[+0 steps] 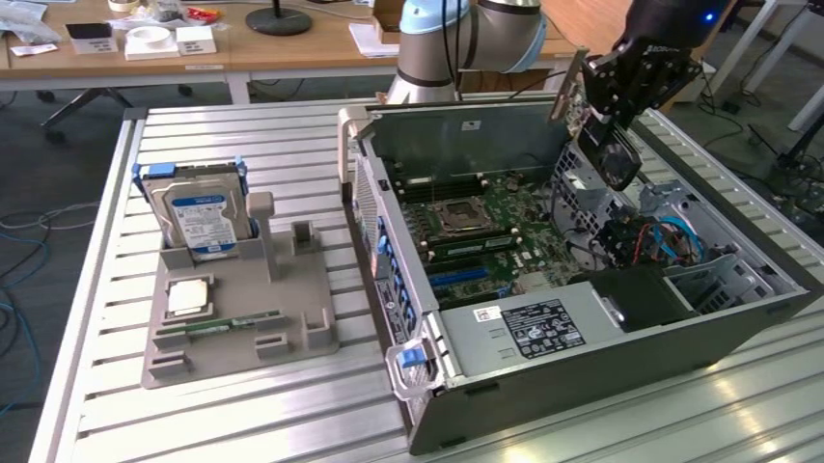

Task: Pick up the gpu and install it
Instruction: 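Insert the gpu into the slot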

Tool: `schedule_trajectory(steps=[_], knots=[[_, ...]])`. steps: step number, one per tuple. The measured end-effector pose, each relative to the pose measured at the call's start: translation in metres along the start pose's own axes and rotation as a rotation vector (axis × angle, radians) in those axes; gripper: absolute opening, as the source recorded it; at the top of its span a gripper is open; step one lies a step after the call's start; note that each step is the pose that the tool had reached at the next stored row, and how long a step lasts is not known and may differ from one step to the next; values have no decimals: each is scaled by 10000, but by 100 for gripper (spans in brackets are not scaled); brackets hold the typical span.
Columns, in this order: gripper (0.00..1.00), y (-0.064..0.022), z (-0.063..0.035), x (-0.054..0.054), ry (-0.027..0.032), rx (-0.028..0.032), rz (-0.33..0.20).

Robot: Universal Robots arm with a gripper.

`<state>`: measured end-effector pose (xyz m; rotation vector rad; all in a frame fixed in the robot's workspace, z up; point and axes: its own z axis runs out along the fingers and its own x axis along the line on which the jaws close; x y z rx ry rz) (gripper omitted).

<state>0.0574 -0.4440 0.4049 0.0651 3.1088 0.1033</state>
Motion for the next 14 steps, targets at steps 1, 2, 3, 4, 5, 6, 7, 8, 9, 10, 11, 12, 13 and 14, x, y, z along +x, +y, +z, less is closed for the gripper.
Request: schedule_trajectory(steps=[1,2,3,4,5,6,7,8,9,10,11,12,13,14], knots=[[27,0,0,0,5,-3,-72],[27,0,1,0,13,-7,-192],[27,0,2,0,23,-12,-349],[27,0,2,0,34,-16,-509],[27,0,2,0,46,-20,-684],[27,0,3,0,58,-26,-862],[27,0,4,-1,70,-31,-1043],[27,0,5,0,82,-36,-1221],[27,0,5,0,95,-41,-1401],[27,0,6,0,107,-47,-1591],[27,-1,7,0,120,-51,-1770],[27,-1,8,0,131,-56,-1950],[27,-1,9,0,143,-61,-2129],[27,-1,10,0,155,-68,-2309]])
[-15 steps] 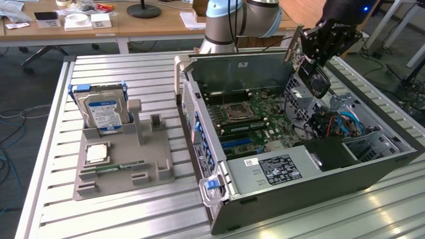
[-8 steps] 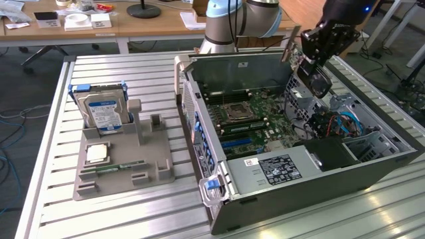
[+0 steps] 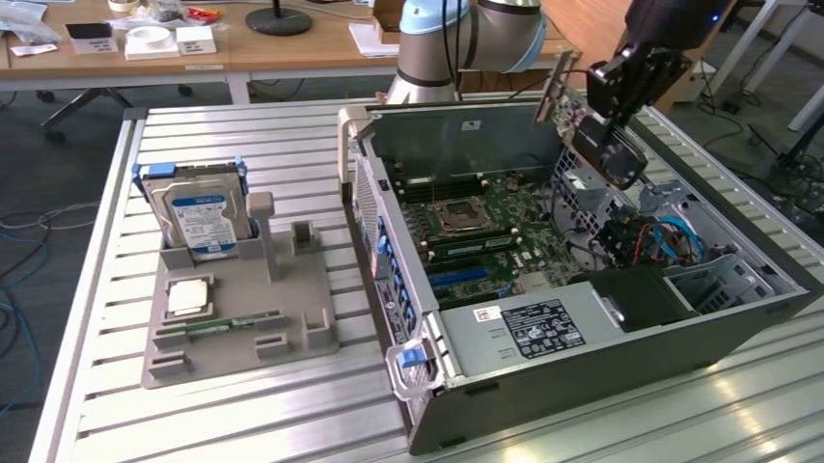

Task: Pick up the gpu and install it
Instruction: 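Insert the gpu into the slot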

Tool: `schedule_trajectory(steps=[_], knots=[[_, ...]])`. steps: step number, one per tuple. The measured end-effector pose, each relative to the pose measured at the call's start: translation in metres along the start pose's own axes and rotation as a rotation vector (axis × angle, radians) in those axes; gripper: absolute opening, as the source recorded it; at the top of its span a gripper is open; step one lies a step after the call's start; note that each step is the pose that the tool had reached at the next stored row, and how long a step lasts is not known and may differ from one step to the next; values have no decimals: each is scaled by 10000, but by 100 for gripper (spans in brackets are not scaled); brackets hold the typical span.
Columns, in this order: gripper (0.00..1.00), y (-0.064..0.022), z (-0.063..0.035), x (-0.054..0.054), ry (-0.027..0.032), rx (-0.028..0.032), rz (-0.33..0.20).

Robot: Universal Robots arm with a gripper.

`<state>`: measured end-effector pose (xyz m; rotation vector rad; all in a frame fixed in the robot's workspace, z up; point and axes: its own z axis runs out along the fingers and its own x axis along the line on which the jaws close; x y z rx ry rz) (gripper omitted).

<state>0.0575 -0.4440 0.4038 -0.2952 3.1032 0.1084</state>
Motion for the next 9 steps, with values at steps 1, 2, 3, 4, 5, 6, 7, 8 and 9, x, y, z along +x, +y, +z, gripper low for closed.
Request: schedule_trajectory(steps=[1,2,3,4,5,6,7,8,9], knots=[[27,0,1,0,12,-5,-179],[27,0,2,0,25,-10,-374],[27,0,3,0,37,-16,-552],[27,0,3,0,48,-20,-712],[27,0,4,0,56,-24,-839],[27,0,3,0,62,-26,-921],[27,0,3,0,63,-27,-945],[27,0,4,0,63,-27,-948],[27,0,4,0,64,-27,-950]])
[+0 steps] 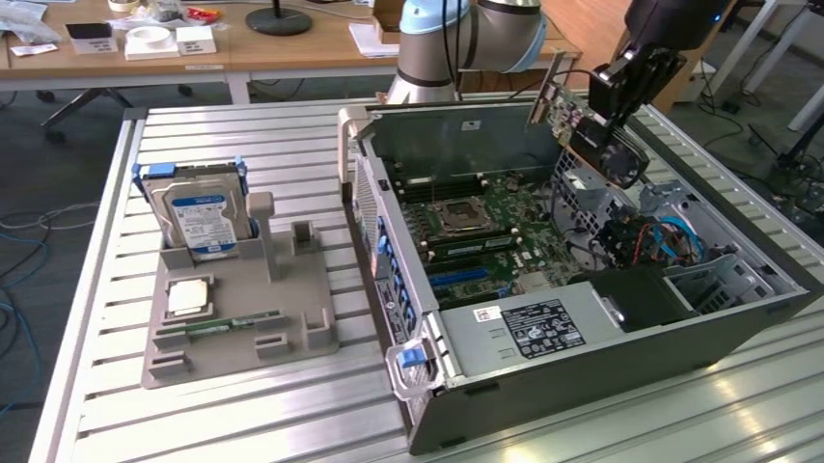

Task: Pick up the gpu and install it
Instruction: 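Insert the gpu into the slot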

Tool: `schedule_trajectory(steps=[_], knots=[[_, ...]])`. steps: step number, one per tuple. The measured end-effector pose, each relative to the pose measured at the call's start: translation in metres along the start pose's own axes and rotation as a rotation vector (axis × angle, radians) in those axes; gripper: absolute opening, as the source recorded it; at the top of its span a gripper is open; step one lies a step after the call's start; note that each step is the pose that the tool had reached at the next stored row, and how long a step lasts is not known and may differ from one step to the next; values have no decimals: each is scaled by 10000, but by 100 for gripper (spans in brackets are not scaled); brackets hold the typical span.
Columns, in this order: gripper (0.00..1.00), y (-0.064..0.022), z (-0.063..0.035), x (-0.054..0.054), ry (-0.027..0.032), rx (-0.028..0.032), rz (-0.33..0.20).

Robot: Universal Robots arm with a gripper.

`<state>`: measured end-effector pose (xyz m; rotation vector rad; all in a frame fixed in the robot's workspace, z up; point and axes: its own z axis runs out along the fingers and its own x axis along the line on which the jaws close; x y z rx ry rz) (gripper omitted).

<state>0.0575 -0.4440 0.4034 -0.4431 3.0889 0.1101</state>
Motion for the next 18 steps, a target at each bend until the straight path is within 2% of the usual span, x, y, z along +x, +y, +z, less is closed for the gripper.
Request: schedule_trajectory(steps=[18], knots=[[27,0,0,0,1,2,-12]])
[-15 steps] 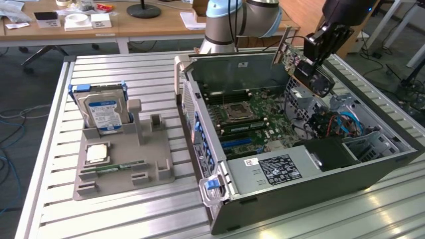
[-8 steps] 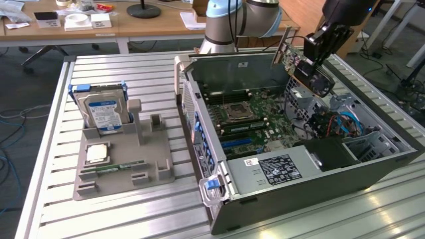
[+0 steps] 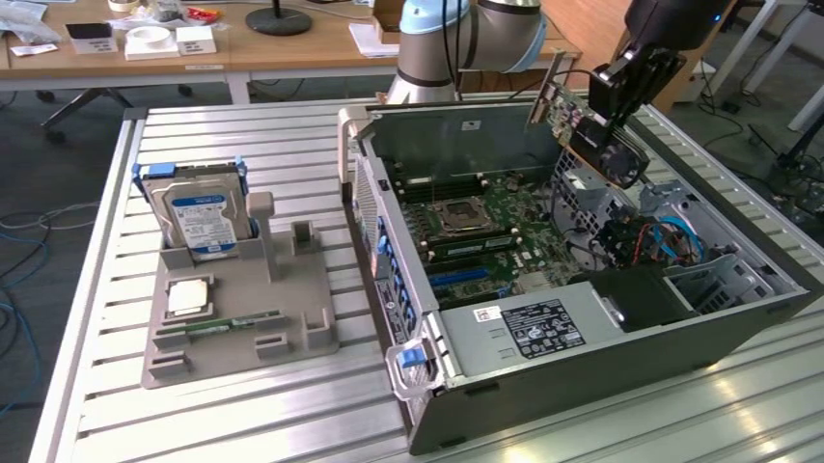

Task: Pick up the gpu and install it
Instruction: 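Insert the gpu into the slot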

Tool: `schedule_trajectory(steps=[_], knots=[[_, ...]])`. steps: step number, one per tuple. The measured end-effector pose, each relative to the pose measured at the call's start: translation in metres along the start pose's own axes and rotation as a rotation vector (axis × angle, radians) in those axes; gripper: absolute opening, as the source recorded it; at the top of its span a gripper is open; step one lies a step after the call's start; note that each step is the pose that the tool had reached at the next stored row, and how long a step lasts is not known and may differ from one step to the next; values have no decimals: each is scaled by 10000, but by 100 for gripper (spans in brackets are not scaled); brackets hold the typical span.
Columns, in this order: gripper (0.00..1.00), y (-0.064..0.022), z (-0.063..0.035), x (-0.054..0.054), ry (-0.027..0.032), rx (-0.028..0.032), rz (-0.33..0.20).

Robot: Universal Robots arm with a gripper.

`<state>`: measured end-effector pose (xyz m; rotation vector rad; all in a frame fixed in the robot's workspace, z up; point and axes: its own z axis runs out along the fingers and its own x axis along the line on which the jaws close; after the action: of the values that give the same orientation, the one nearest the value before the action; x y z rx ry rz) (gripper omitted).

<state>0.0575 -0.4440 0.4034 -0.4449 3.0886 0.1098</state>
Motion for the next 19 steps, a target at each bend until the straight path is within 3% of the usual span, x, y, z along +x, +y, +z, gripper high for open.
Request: schedule_trajectory(steps=[4,19], knots=[[27,0,1,0,29,-12,-416],[27,-1,12,1,210,-90,-3122]])
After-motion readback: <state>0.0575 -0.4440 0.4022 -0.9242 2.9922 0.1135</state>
